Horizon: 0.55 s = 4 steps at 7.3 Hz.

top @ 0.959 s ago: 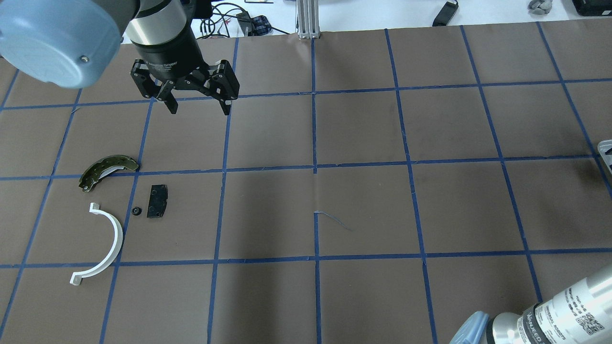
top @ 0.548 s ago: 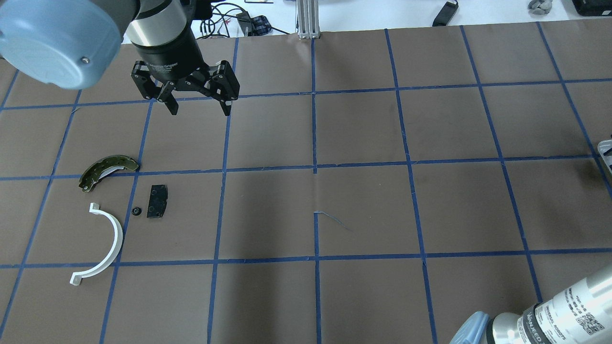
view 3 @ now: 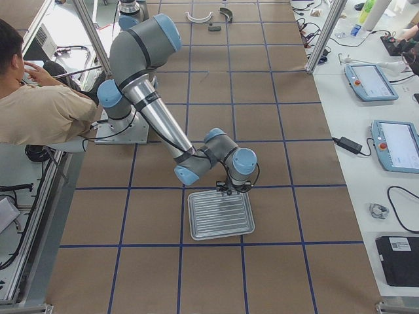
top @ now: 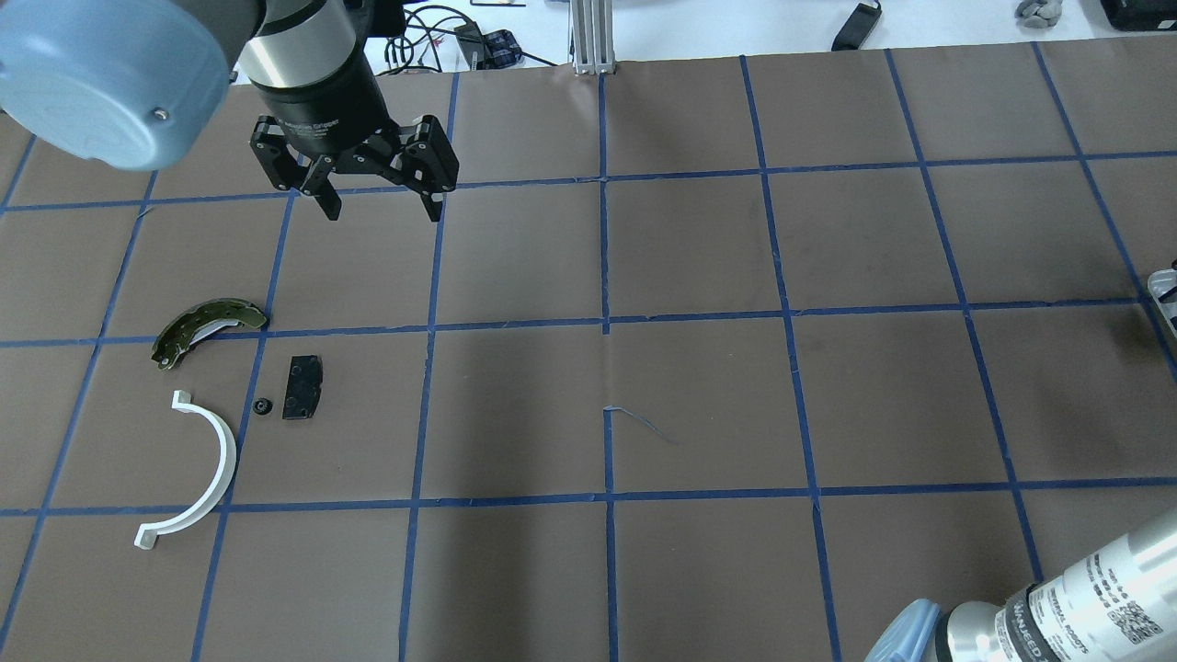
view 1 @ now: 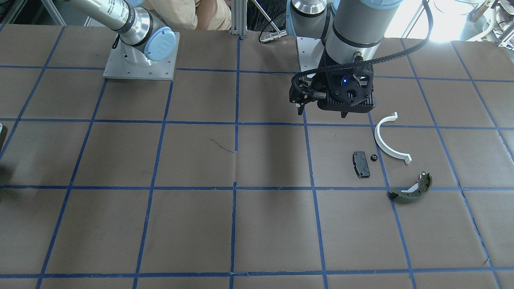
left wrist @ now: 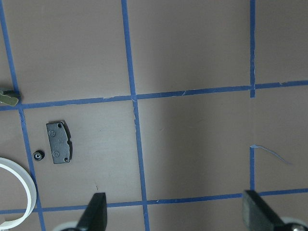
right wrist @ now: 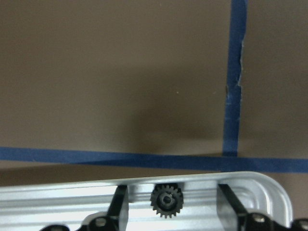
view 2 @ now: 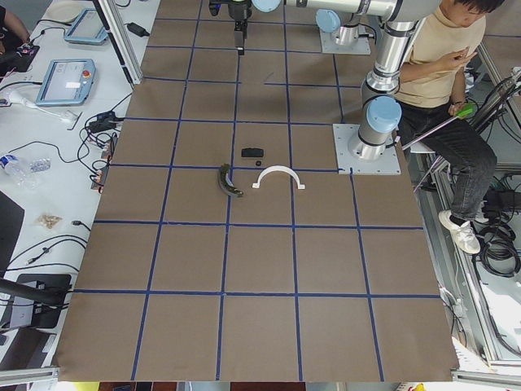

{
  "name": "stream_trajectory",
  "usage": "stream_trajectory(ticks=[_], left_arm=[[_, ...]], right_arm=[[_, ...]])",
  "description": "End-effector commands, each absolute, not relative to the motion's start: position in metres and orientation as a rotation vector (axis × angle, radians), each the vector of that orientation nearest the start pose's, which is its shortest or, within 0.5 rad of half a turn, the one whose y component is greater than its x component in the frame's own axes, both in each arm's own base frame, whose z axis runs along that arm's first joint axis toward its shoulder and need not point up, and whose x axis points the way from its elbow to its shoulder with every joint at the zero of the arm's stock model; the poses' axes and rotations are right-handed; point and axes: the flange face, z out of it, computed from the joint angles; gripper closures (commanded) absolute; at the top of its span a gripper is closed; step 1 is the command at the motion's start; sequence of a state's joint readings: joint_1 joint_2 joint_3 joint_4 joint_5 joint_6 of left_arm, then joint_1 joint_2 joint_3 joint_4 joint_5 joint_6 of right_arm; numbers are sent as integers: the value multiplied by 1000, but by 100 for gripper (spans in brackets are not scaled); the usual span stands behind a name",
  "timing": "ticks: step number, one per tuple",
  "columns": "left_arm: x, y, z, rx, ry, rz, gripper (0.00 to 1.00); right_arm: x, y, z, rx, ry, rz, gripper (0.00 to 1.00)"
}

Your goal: Place bearing gear from tray to pile

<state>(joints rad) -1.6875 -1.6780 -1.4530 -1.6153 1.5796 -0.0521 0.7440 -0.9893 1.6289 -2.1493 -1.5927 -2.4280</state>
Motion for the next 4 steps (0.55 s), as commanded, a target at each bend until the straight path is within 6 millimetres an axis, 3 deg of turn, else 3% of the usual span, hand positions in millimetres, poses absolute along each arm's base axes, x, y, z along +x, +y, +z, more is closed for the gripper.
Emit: stream_trajectory(ticks=[1,2,4], left_arm=[[-194,-514,486,99,3129,52,0],[-194,-514,486,99,3129,52,0],[-193,-515,486,99,3129,52,0]], right_arm=[[-383,-531,177,-2210,2142,30,45],[-383,-531,177,-2208,2143,30,49],[-383,-531,178,-2203,2151,30,74]])
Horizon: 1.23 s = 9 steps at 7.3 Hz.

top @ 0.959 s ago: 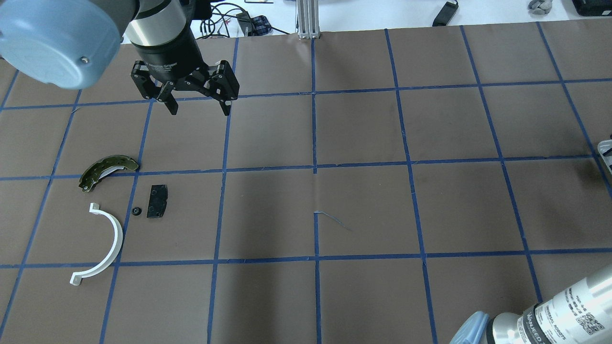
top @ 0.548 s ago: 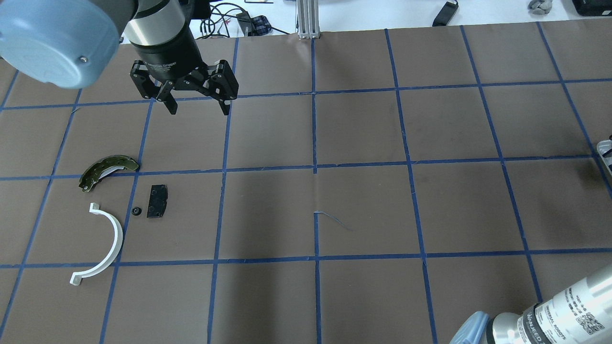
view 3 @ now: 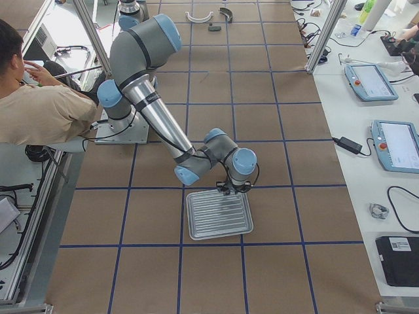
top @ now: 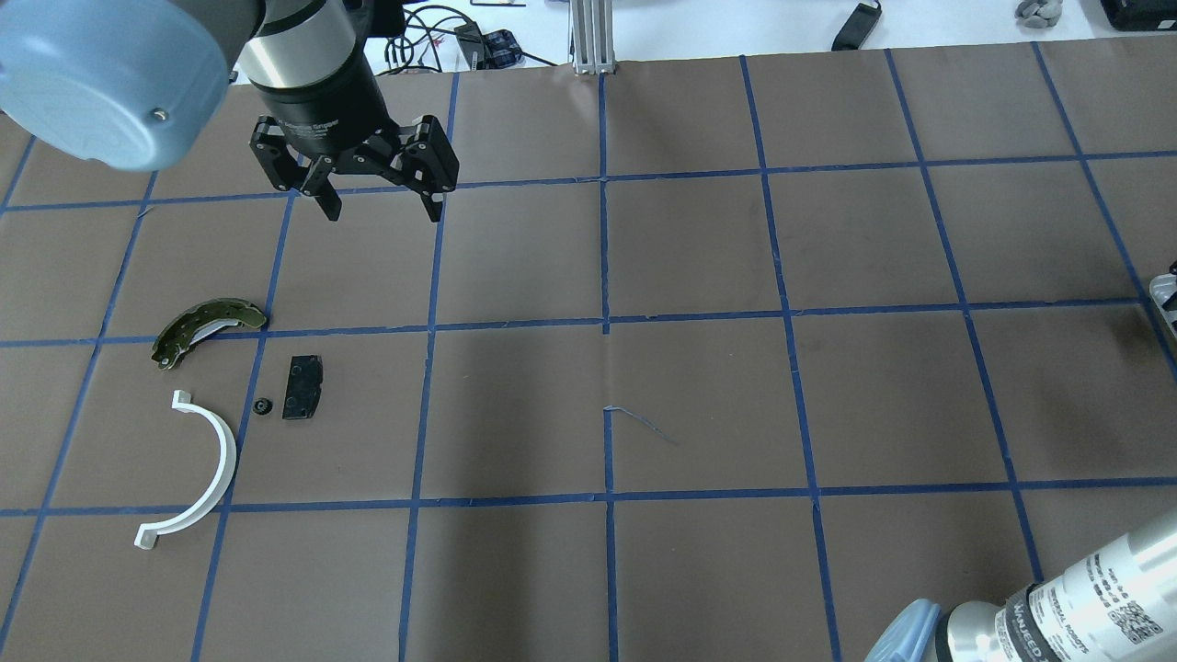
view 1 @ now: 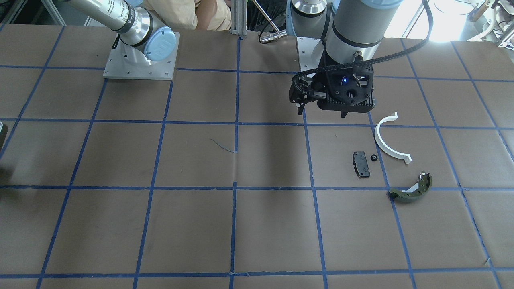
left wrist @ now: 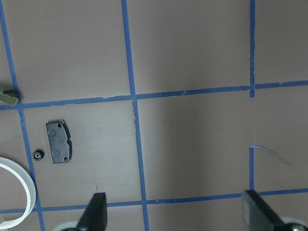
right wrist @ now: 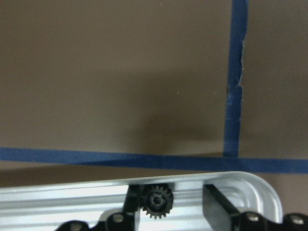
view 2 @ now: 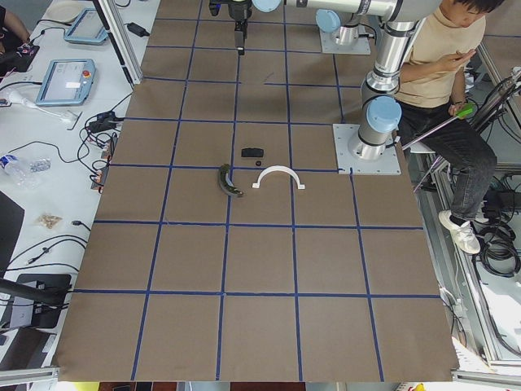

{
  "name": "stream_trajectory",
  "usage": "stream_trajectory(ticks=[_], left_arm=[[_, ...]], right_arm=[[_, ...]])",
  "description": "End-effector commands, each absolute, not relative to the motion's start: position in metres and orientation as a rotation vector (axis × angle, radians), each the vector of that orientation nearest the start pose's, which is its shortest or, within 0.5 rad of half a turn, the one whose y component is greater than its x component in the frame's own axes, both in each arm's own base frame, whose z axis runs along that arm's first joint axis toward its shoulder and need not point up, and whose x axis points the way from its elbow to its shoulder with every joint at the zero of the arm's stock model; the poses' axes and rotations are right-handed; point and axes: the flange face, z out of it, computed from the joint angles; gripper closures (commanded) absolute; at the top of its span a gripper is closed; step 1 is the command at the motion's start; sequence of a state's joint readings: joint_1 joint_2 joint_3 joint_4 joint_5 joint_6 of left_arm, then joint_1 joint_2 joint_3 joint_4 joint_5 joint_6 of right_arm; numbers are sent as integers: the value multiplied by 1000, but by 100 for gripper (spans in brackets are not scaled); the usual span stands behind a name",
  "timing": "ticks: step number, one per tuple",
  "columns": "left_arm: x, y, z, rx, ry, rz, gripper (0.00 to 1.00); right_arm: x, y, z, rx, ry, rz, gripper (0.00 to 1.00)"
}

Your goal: Place bearing gear from tray to pile

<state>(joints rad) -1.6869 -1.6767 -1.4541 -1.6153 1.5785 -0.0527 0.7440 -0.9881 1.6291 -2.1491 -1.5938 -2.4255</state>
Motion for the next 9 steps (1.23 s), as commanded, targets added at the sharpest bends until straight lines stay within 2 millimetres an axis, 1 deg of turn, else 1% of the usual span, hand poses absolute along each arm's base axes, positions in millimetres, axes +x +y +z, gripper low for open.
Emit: stream_trajectory(ticks=[1,2,3,4,5,6,7,8,9], left_arm=[[-194,-514,486,101,3129,52,0],[-194,-514,486,103,3129,52,0],[-194,-514,486,101,3129,52,0],[-194,-514,486,103,3129,52,0],[-193,-515,486,101,3129,52,0],[-193,-515,486,101,3129,52,0],[-191,-515,486,94,3129,52,0],[-191,-516,486,94,3129,52,0],[-191,-516,486,94,3129,52,0]], right_arm=[[-384,-530,183,-2160,2205,33,80],[-384,-531,191,-2115,2264,38,85],[-382,-528,203,-2067,2317,44,93],[-380,-526,225,-2033,2388,58,96],[-372,-521,245,-1962,2478,58,99],[-350,-520,253,-1854,2555,38,100],[-324,-511,272,-1694,2681,24,100],[-279,-503,290,-1513,2806,10,100],[-222,-494,282,-1353,2869,9,100]])
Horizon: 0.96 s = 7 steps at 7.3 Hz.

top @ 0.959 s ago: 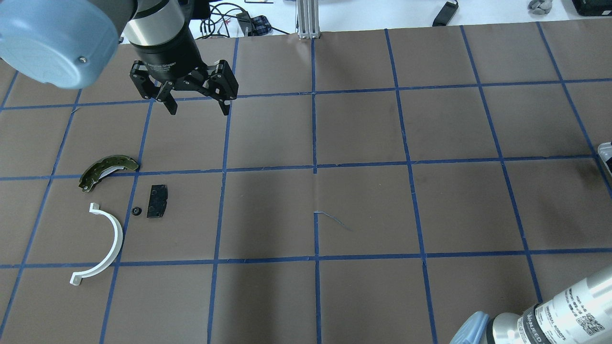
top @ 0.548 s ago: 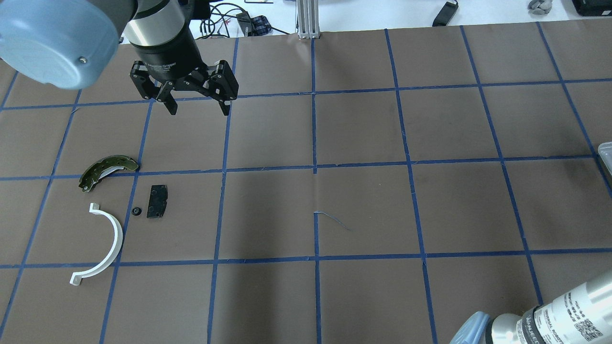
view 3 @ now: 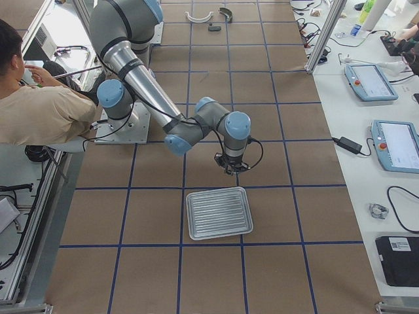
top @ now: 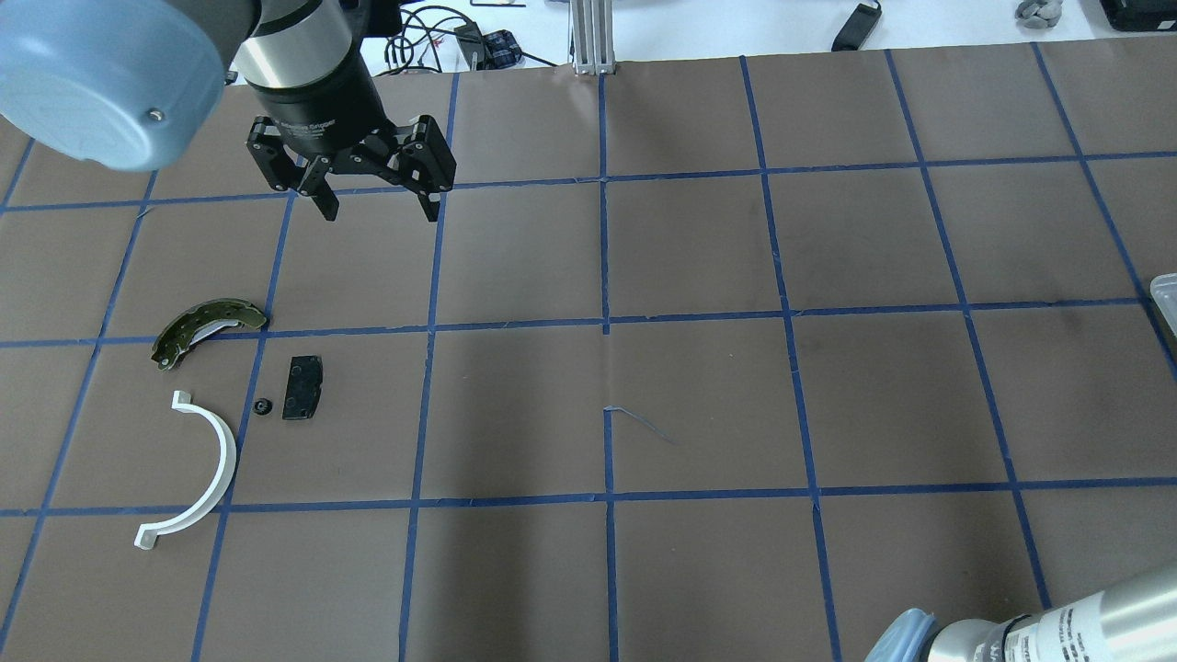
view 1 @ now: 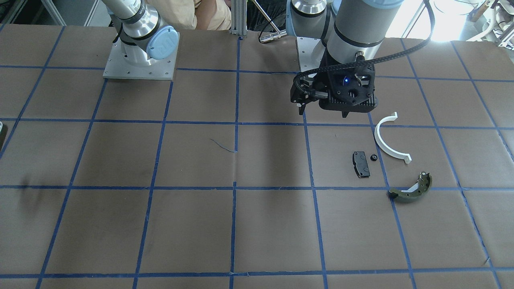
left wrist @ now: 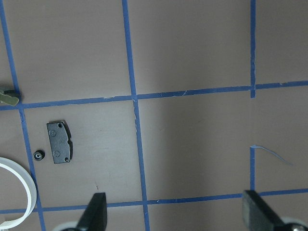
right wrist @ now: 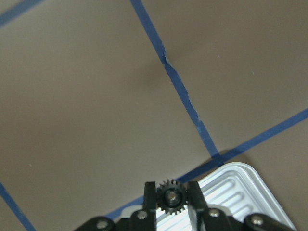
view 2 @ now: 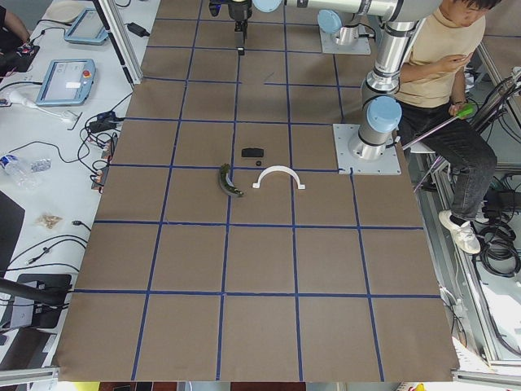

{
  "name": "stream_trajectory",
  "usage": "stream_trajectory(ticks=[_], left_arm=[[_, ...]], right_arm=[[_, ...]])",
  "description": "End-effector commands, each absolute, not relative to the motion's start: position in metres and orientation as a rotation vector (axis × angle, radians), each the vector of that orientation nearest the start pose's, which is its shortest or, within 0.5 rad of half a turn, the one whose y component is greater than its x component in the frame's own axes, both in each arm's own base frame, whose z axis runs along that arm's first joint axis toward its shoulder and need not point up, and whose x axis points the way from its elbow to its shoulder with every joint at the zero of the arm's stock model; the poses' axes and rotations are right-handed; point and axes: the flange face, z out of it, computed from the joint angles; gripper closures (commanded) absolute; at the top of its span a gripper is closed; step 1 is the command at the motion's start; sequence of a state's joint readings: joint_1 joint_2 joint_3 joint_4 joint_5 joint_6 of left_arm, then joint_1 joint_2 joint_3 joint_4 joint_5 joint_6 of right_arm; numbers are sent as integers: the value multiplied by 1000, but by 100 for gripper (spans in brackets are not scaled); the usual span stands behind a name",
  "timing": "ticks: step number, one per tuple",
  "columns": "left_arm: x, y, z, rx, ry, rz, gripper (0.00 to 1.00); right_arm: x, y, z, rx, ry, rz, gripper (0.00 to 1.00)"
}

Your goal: Place bearing gear from tray to pile

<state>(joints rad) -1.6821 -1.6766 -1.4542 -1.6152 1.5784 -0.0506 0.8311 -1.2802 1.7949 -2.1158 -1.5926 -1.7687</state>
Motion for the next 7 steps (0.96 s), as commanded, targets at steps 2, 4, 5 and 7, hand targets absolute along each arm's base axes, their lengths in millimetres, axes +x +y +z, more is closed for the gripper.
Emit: stream_trajectory(ticks=[2,4,5,7], left_arm=[[-190,-516,486,91,3128,51,0],[-190,-515,486,94,3128,54,0],[-190,-516,486,91,3128,52,0],[-190,-516,486,91,3128,54,0]], right_arm=[[-75,-506,292,-1038,2990,-41,100],[43,-517,295,-716,3078,-64,100],[100,-516,302,-643,3092,-90,100],[189,-503,290,-414,3115,-61,100]])
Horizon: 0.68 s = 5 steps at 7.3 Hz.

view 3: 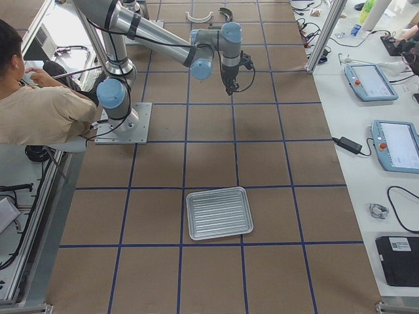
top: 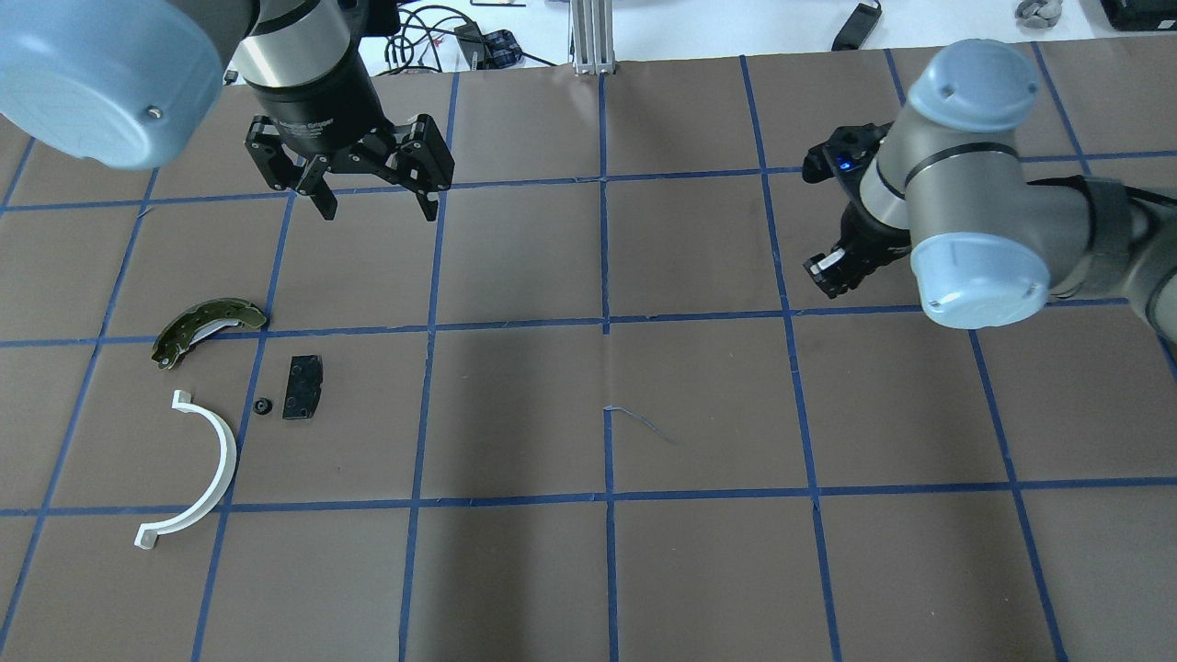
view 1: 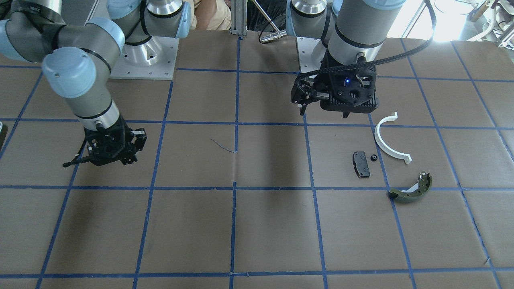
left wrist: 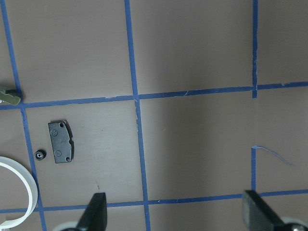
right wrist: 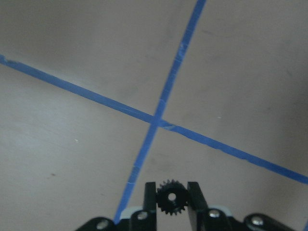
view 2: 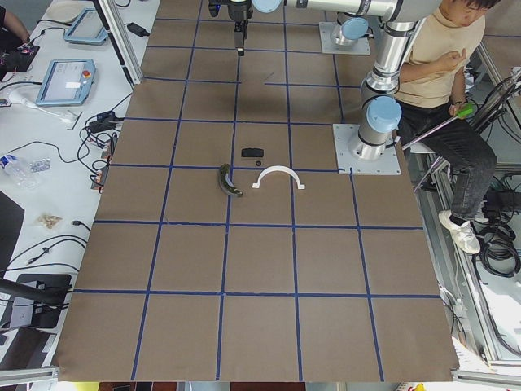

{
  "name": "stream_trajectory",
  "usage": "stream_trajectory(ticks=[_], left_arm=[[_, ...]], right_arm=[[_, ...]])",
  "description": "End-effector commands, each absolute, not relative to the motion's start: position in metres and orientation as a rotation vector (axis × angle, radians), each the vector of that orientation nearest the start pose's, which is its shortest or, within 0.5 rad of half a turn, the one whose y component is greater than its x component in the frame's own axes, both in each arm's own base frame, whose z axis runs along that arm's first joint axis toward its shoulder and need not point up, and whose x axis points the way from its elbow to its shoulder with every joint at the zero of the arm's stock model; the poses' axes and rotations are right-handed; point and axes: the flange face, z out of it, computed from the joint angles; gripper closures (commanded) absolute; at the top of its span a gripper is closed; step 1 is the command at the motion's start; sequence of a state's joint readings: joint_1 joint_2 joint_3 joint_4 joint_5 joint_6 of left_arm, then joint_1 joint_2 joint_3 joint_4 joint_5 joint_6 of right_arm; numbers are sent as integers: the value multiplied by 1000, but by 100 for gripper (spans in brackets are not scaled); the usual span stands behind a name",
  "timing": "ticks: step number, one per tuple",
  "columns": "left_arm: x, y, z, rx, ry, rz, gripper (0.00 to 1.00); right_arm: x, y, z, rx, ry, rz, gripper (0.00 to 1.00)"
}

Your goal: Place bearing gear from tray to pile

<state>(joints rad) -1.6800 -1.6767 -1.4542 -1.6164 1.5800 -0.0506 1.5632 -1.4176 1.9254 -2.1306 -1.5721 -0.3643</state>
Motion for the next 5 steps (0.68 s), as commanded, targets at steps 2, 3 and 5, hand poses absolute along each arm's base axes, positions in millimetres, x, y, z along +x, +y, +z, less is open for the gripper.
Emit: stream_trajectory(ticks=[2,3,5], left_arm=[[-190,-516,486,91,3128,54,0],[-190,-516,486,91,3128,54,0],[-189,-516,486,94,3126,54,0]], right_arm=[[279,-490,267,-266,3050,10,100],[323,-484,253,-264,3039,34,100],[388,-462,229,-320,2995,75,100]])
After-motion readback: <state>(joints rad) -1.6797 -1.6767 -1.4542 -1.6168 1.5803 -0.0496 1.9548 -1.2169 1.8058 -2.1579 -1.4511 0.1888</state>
